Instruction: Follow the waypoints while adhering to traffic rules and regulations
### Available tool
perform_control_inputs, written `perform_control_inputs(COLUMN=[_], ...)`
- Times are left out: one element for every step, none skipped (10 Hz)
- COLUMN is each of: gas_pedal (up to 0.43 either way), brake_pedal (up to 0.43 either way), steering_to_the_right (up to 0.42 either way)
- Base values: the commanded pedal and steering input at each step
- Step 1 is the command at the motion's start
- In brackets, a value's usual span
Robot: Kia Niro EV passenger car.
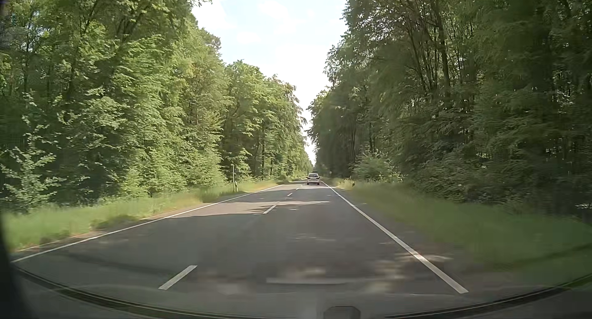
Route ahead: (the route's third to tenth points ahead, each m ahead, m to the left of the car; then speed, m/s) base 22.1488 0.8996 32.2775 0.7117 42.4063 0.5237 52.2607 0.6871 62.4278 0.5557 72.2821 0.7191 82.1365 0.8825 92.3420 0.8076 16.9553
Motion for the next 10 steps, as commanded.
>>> perform_control_inputs(gas_pedal=[0.087, 0.087, 0.087, 0.087, 0.087, 0.087, 0.087, 0.087, 0.087, 0.087], brake_pedal=[0.037, 0.037, 0.037, 0.037, 0.037, 0.037, 0.030, 0.037, 0.037, 0.037], steering_to_the_right=[-0.001, 0.000, 0.001, 0.001, 0.001, 0.001, 0.001, 0.001, 0.001, 0.001])
